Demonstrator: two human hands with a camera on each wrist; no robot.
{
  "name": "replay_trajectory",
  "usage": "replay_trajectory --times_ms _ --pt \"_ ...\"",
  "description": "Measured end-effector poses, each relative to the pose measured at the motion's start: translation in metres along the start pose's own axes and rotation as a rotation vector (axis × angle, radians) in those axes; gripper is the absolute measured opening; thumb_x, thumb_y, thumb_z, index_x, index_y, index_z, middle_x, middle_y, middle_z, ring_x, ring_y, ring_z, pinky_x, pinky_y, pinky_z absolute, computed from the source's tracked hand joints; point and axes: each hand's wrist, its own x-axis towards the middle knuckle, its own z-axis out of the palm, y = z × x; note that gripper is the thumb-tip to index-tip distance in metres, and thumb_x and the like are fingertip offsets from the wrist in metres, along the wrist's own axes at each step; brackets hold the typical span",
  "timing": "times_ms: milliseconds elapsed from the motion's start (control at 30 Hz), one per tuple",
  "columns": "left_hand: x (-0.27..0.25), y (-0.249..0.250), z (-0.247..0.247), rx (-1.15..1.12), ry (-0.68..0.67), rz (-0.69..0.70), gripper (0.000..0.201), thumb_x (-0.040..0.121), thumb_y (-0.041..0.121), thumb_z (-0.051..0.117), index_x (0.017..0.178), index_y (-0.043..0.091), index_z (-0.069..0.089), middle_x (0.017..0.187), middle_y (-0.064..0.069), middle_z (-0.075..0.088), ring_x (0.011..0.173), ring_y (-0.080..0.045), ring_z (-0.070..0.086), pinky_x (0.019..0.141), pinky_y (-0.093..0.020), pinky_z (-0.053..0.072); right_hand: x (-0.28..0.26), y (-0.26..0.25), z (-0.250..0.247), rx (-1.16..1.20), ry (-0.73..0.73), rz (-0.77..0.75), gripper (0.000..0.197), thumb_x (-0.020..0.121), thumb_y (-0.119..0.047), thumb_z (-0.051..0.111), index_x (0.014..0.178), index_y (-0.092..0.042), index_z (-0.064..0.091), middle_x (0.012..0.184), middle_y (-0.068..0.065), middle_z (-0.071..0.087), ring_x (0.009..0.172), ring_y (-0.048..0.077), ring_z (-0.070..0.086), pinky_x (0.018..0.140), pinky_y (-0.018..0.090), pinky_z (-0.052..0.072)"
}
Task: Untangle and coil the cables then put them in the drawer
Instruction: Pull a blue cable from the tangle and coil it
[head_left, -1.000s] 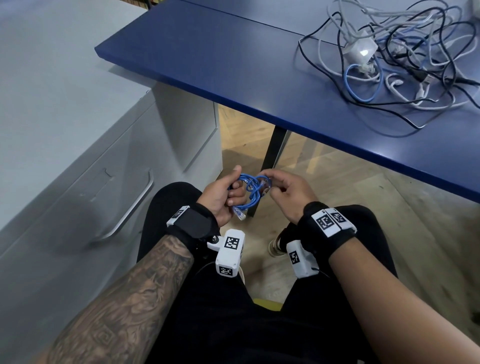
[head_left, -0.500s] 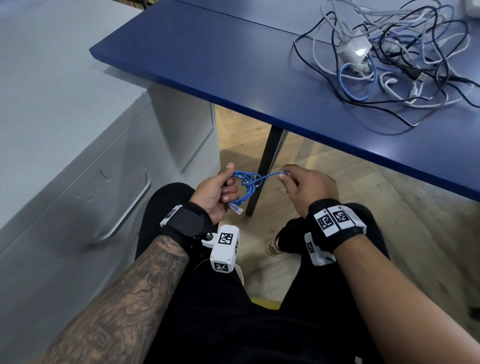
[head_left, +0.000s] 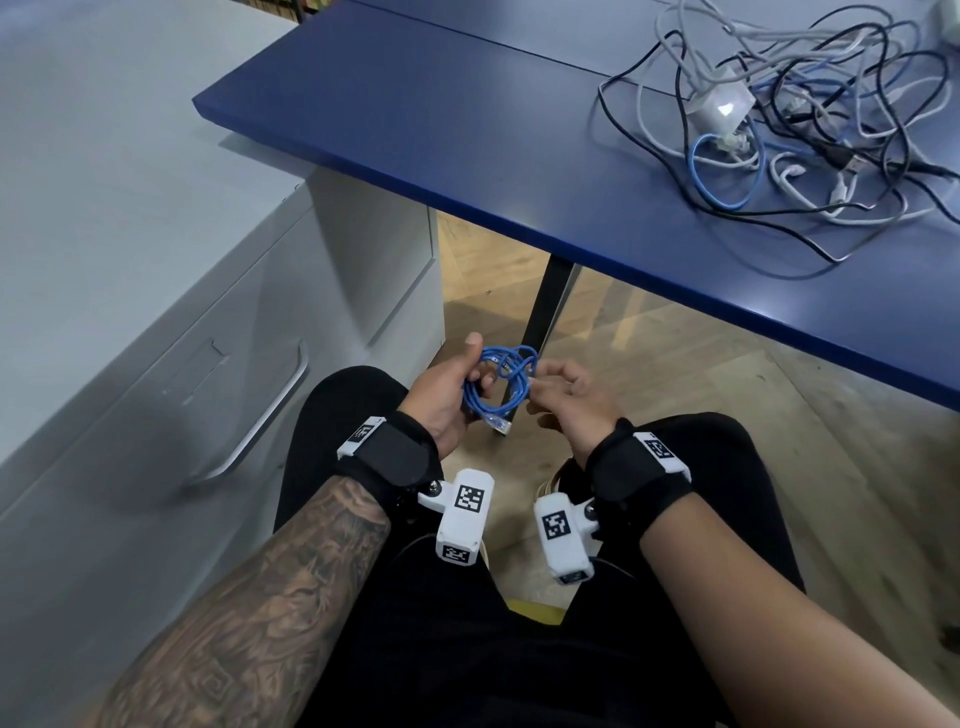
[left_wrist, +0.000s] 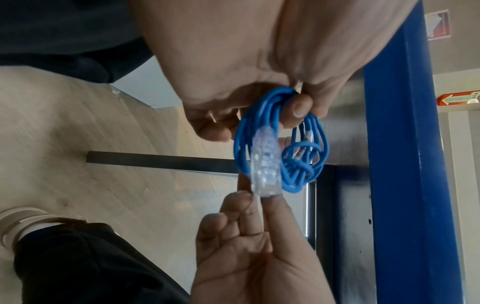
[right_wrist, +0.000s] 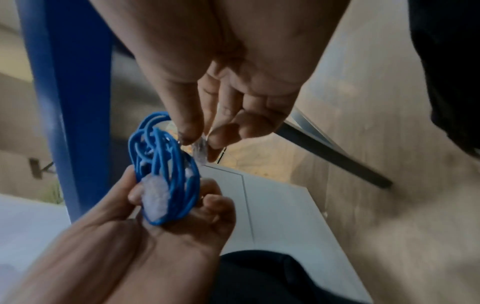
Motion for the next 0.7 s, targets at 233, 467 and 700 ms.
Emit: replay_trajectory --times_ms 233,467,700 --pt "0.003 -0.005 0.002 0.081 0.007 0.063 0.055 0.097 0.046 0.050 0.110 -0.006 0.061 0.092 -0.019 0.057 0.083 -0.027 0.061 0.084 -0.037 0.053 -0.012 -0.001 0.013 0.381 -0.151 0.231 0.024 0.096 -0.022 0.046 0.102 -0.010 0.065 0.076 0.004 0.066 0.061 0.012 0.050 0.059 0.025 0.038" --pt "0.002 -0.010 0.004 0.220 0.013 0.124 0.061 0.086 0.059 0.058 0.111 0.005 0.068 0.106 -0.015 0.073 0.106 -0.027 0.068 0.104 -0.045 0.046 -0.020 -0.018 0.023 0.198 -0.339 0.243 0.027 0.092 -0.041 0.064 0.105 -0.018 0.066 0.095 0.000 0.069 0.080 0.011 0.062 0.064 0.021 0.043" --pt "0.007 -0.010 0.000 0.261 0.122 0.174 0.068 0.078 0.071 0.056 0.102 0.009 0.071 0.102 -0.017 0.072 0.102 -0.031 0.068 0.098 -0.046 0.050 -0.018 -0.036 0.010 -0.740 -0.098 -0.123 0.033 0.094 -0.048 0.059 0.078 -0.022 0.068 0.070 0.001 0.068 0.063 0.016 0.061 0.054 0.028 0.043"
